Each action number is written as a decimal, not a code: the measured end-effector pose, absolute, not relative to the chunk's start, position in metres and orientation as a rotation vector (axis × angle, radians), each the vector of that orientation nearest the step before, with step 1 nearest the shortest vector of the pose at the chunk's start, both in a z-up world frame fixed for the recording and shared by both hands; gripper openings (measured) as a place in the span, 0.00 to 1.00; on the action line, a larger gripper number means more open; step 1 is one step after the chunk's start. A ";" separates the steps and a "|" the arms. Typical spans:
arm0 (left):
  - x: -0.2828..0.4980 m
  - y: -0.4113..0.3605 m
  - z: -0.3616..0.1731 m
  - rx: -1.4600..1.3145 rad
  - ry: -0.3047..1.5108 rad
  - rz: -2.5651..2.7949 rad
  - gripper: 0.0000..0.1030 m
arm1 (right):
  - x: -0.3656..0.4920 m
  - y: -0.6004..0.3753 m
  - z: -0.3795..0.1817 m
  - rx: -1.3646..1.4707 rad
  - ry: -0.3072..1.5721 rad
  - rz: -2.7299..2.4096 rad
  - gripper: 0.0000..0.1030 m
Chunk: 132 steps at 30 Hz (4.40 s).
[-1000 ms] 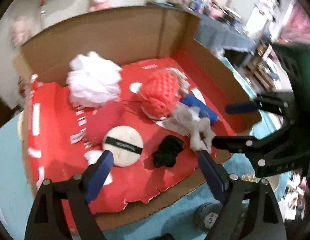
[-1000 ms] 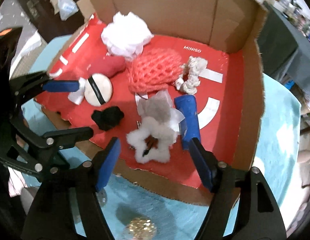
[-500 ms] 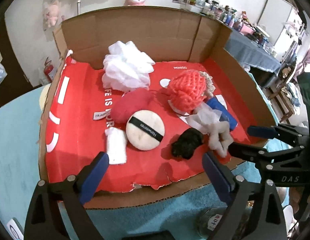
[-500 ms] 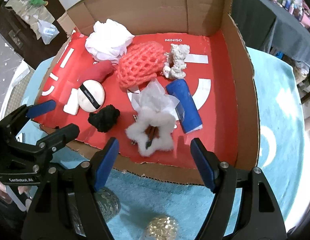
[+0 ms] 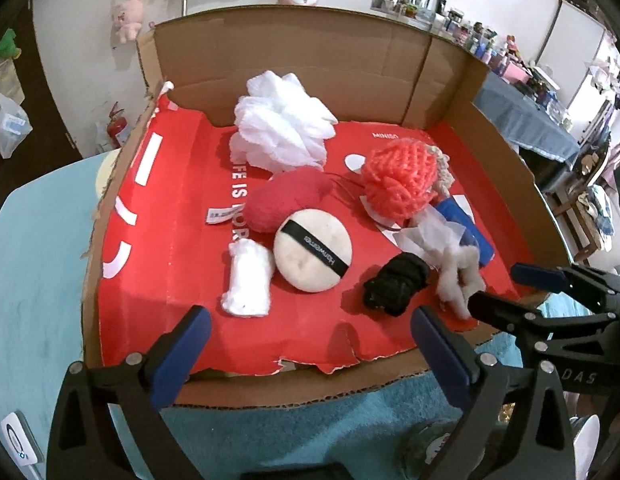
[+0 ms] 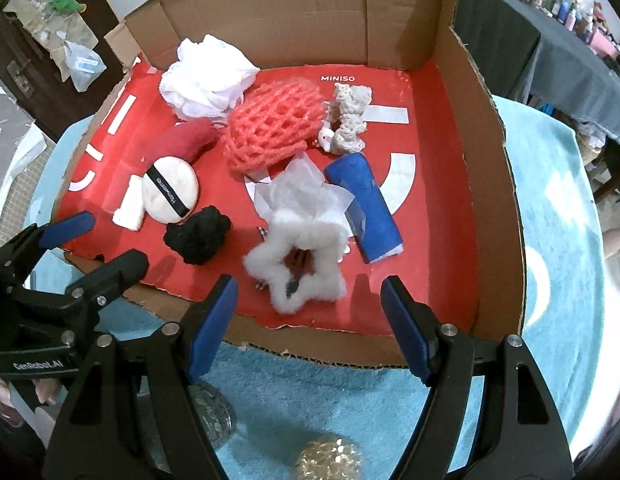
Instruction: Organize soft objects
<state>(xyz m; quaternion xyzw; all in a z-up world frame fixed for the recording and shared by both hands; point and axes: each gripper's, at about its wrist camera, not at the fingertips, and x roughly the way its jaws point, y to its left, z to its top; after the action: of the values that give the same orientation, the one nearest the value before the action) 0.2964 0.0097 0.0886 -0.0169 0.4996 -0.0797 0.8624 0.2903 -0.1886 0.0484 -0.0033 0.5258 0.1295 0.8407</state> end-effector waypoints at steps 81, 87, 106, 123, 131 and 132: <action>0.293 0.015 0.083 -0.028 1.064 -0.113 0.99 | 0.287 -0.190 0.046 -0.022 1.098 0.236 0.71; 0.292 0.014 0.083 -0.025 1.064 -0.112 0.99 | 0.287 -0.190 0.046 -0.021 1.098 0.236 0.71; 0.290 0.025 0.096 -0.076 1.022 -0.112 0.99 | 0.284 -0.195 0.053 -0.013 1.072 0.219 0.71; 0.138 0.038 0.192 -0.068 0.614 -0.119 1.00 | 0.158 -0.222 0.154 -0.028 0.685 0.192 0.87; 0.066 0.022 0.163 -0.040 0.522 -0.124 1.00 | 0.060 -0.212 0.123 -0.058 0.543 0.211 0.94; 0.059 0.017 0.154 -0.022 0.517 -0.117 1.00 | 0.054 -0.209 0.113 -0.067 0.543 0.204 0.94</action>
<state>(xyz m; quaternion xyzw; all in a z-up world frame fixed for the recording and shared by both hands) 0.0589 0.0174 0.1543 -0.0106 0.2557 -0.0579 0.9650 0.0537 -0.2088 0.1129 -0.0332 0.2677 0.1005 0.9577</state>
